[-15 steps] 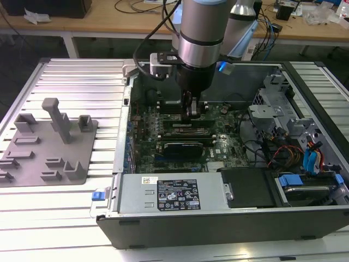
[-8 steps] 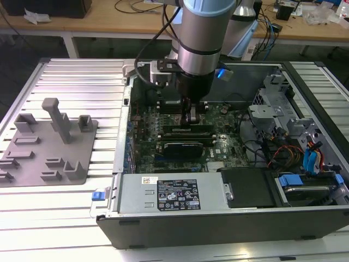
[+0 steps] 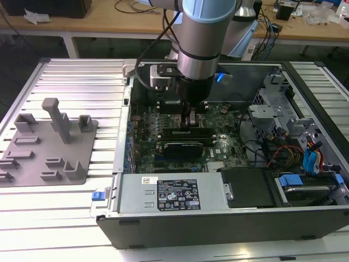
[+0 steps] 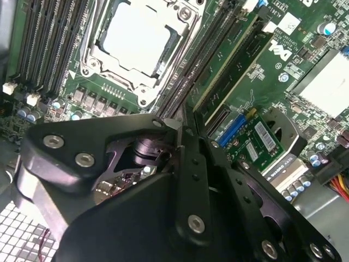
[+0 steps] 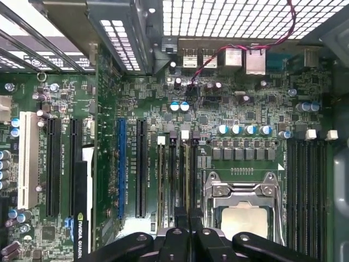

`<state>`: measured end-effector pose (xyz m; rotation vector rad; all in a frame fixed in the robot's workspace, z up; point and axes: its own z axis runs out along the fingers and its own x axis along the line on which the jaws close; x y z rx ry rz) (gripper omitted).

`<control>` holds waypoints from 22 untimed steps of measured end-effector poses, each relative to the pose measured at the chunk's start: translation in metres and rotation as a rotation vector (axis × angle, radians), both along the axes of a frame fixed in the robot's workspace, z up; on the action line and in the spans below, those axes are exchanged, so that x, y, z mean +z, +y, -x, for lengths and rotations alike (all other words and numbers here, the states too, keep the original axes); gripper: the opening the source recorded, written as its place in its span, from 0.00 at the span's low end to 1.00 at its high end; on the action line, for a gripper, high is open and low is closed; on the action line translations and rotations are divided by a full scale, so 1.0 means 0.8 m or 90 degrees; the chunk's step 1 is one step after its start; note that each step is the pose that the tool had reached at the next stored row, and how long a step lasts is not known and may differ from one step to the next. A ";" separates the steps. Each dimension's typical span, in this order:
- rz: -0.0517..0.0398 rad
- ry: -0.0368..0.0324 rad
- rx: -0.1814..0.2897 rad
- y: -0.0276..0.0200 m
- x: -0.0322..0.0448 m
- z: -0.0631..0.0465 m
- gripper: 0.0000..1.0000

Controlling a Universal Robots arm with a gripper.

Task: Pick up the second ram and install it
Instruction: 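Insert the second ram into the second slot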

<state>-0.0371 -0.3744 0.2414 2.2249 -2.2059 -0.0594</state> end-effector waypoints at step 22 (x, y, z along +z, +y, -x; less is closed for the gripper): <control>-0.0042 -0.0001 -0.002 -0.0037 -0.0031 0.000 0.09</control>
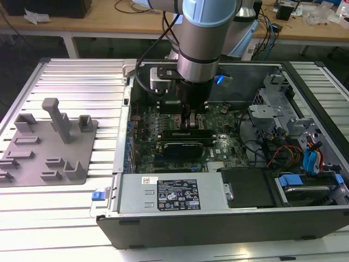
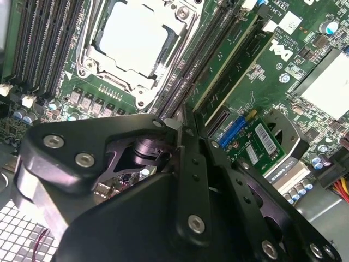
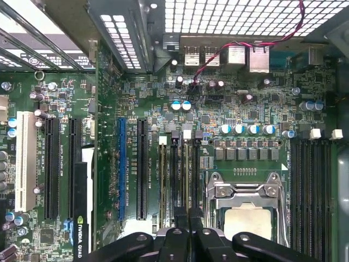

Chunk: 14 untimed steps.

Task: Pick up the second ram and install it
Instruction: 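Insert the second ram into the second slot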

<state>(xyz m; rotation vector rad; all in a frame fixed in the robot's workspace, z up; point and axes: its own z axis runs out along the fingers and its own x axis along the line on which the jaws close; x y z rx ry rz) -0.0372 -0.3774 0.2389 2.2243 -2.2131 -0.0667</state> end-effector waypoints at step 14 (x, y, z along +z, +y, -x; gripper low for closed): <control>-0.0033 -0.0001 -0.012 0.0002 -0.0015 0.000 0.09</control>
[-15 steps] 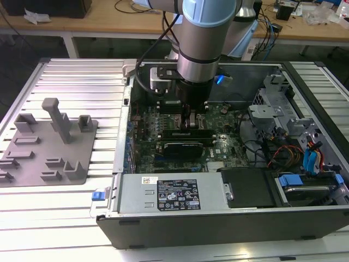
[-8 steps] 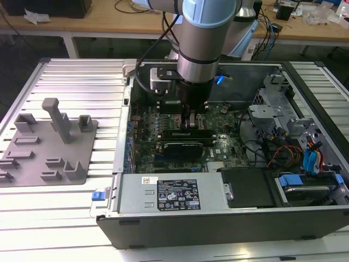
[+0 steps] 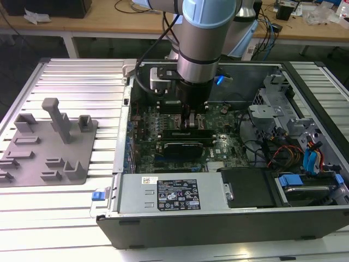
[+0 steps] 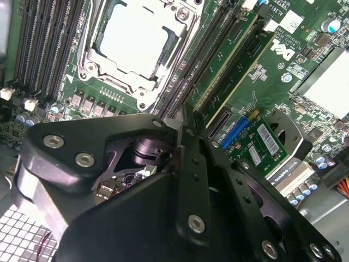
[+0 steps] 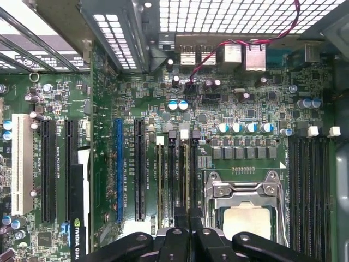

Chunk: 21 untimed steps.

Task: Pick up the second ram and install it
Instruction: 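Insert the second ram into the second slot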

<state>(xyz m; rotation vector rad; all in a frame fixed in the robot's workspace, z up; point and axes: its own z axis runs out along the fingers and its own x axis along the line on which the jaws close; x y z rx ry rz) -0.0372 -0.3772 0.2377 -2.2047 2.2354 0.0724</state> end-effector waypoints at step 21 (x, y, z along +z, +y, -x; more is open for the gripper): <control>-0.0011 -0.0022 0.006 -0.0002 -0.0020 0.002 0.09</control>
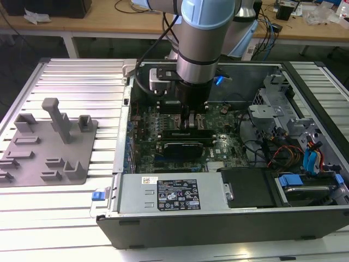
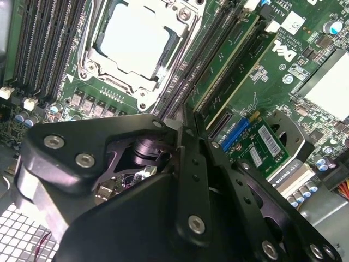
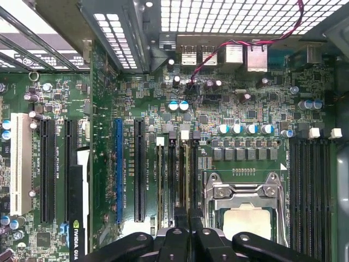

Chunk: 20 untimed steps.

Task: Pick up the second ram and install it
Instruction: 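Insert the second ram into the second slot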

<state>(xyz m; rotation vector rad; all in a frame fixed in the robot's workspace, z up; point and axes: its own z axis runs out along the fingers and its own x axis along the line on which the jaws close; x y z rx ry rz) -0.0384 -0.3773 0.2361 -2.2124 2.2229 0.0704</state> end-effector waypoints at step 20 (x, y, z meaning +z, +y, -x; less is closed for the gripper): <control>0.0001 -0.0010 0.000 0.0000 -0.0120 0.000 0.09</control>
